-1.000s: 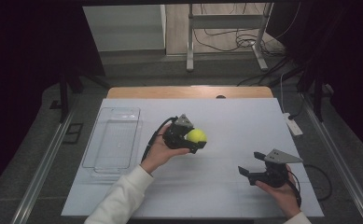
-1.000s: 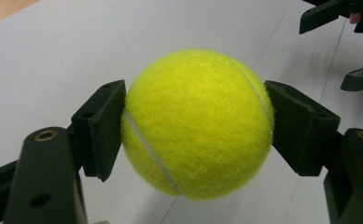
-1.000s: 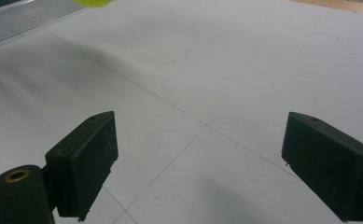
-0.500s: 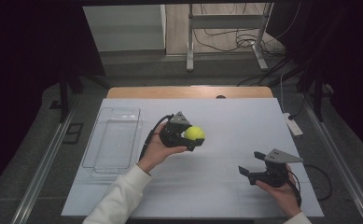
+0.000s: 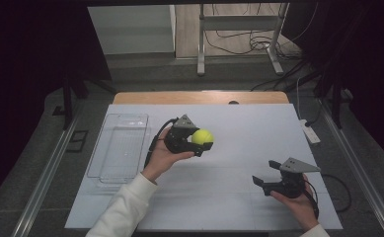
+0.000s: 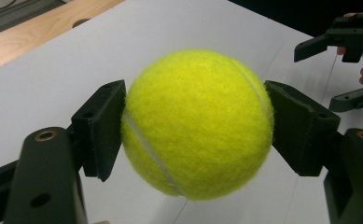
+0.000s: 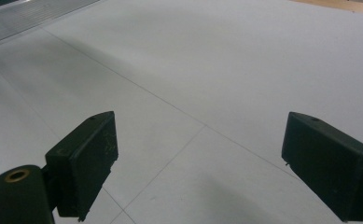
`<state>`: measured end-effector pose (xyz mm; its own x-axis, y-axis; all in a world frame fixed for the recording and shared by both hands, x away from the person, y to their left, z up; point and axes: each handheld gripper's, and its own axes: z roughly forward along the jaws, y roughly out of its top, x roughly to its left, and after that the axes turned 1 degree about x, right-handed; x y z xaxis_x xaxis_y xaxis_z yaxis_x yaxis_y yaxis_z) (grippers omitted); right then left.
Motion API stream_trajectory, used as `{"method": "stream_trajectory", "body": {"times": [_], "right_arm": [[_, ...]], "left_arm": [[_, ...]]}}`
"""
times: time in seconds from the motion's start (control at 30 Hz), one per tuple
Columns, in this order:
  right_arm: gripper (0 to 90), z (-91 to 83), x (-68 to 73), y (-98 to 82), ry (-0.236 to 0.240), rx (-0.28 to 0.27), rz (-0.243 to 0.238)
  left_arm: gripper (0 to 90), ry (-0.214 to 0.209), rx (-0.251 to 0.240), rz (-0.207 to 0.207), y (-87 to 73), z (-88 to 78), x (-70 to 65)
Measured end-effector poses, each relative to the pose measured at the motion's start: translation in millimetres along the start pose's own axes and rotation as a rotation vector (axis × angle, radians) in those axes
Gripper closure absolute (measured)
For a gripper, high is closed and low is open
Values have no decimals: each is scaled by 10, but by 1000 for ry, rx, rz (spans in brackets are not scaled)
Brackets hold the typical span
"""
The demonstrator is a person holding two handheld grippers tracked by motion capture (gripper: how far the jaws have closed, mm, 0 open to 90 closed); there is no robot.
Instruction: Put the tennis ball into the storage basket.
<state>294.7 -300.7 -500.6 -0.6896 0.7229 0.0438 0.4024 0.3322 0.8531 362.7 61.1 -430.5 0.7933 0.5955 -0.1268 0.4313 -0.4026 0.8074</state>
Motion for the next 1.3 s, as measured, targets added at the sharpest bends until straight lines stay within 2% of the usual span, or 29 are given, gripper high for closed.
{"method": "stream_trajectory", "body": {"times": [0.33, 0.67, 1.3], "right_arm": [[110, -2, 1, 2, 0, -1, -1], [110, -2, 2, 1, 0, -1, -2], [110, -3, 1, 2, 1, -2, -1]], "left_arm": [[264, 16, -29, -7, 18, -102, 48], [265, 50, -60, -24, 29, -220, 123], [264, 78, -110, -52, 39, -412, 236]]}}
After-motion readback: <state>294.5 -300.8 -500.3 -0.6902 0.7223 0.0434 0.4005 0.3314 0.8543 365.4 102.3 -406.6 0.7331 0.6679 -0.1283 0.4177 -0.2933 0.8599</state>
